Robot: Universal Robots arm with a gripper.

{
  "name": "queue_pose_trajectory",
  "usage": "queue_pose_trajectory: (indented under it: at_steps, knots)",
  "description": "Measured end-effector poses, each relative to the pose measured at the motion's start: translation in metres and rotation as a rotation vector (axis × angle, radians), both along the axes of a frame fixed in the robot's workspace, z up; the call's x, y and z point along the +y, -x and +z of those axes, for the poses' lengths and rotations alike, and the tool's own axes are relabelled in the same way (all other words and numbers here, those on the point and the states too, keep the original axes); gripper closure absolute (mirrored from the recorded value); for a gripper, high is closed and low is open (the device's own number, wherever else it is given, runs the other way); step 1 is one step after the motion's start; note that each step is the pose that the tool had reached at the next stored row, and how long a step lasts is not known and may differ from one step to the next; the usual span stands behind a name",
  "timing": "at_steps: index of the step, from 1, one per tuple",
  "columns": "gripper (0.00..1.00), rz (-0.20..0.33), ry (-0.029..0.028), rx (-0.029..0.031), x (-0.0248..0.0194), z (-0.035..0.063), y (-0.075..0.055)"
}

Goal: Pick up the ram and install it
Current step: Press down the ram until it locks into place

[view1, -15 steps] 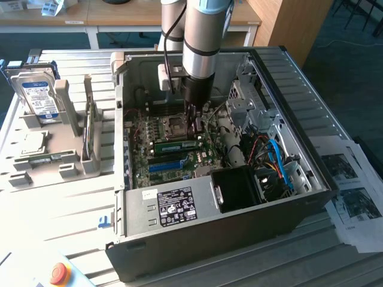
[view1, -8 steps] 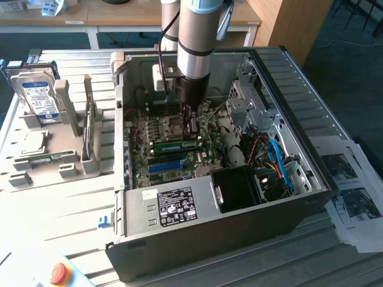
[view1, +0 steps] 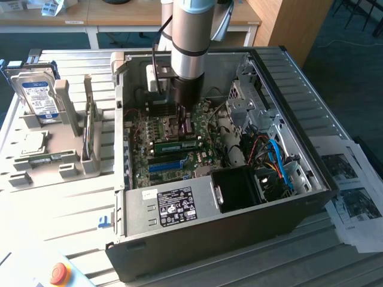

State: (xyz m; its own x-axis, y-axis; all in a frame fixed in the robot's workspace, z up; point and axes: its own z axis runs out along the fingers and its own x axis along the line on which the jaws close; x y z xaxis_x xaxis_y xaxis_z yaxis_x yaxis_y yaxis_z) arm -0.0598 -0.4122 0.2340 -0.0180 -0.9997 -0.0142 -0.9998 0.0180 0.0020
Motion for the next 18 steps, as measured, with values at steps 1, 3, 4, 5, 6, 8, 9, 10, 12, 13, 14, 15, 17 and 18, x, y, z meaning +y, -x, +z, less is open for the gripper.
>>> queue_pose_trajectory:
  at_steps: [1, 3, 4, 5, 6, 8, 9, 10, 12, 13, 14, 15, 17, 18]
  knots:
    - [0.90, 0.000, 0.0000, -0.0003, 0.0000, 0.0000, 0.002]
    - [0.90, 0.000, 0.0000, -0.0009, 0.0000, 0.0000, 0.005]
    - [0.90, 0.000, 0.0000, -0.0012, 0.0000, 0.0000, 0.006]
    - [0.90, 0.000, 0.0000, -0.0015, 0.0000, 0.0000, 0.008]
    - [0.90, 0.000, 0.0000, -0.0018, 0.0000, 0.0000, 0.010]
    - [0.90, 0.000, 0.0000, -0.0026, 0.0000, 0.0000, 0.013]
    - [0.90, 0.000, 0.0001, -0.0029, 0.0000, 0.0000, 0.015]
    - [0.90, 0.000, 0.0000, -0.0033, 0.0000, 0.0000, 0.017]
    - [0.90, 0.000, 0.0000, -0.0042, 0.0000, 0.0000, 0.021]
    - [0.90, 0.000, 0.0000, -0.0047, 0.0000, 0.0000, 0.023]
    - [0.90, 0.000, 0.0000, -0.0049, 0.0000, 0.0000, 0.024]
    - [0.90, 0.000, 0.0000, -0.0051, 0.0001, 0.0000, 0.025]
    - [0.90, 0.000, 0.0000, -0.0051, 0.0001, 0.0000, 0.025]
    - [0.90, 0.000, -0.0001, -0.0051, 0.0000, 0.0000, 0.025]
